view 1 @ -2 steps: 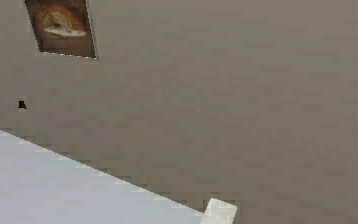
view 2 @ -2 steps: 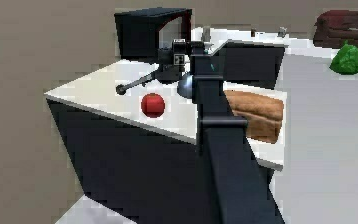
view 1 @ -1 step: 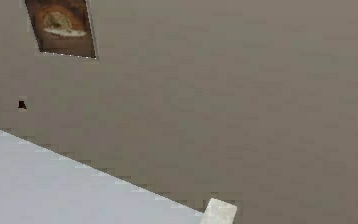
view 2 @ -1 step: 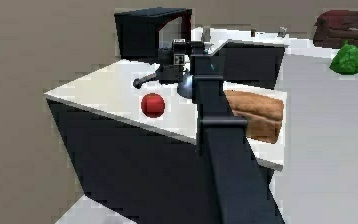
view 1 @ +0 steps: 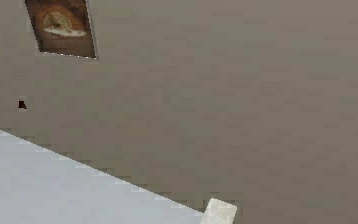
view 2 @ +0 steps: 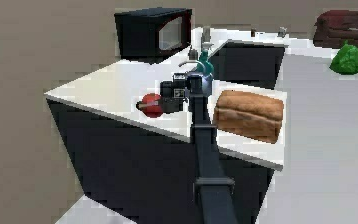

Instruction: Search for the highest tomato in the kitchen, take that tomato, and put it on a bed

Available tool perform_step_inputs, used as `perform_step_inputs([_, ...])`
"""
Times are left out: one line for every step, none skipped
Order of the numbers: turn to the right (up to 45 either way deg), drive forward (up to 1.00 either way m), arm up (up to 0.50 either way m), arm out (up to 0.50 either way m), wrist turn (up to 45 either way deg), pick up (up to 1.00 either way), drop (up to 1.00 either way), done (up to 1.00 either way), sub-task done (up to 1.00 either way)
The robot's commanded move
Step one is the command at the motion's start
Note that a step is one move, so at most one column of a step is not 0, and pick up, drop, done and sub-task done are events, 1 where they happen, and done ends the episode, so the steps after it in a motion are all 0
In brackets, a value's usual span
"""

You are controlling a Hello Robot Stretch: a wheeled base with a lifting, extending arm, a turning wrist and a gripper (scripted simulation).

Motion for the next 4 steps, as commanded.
perform_step_inputs([0.0, 0.0, 0.0, 0.0, 0.0, 1.0, 0.0, 0.0, 0.0])
perform_step_inputs([0.0, 0.0, 0.1, 0.0, 0.0, 0.0, 0.0, 0.0, 0.0])
perform_step_inputs([0.0, 0.0, 0.0, 0.0, -45.0, 0.0, 0.0, 0.0, 0.0])
perform_step_inputs([0.0, 0.0, 0.0, 0.0, -45.0, 0.0, 0.0, 0.0, 0.0])
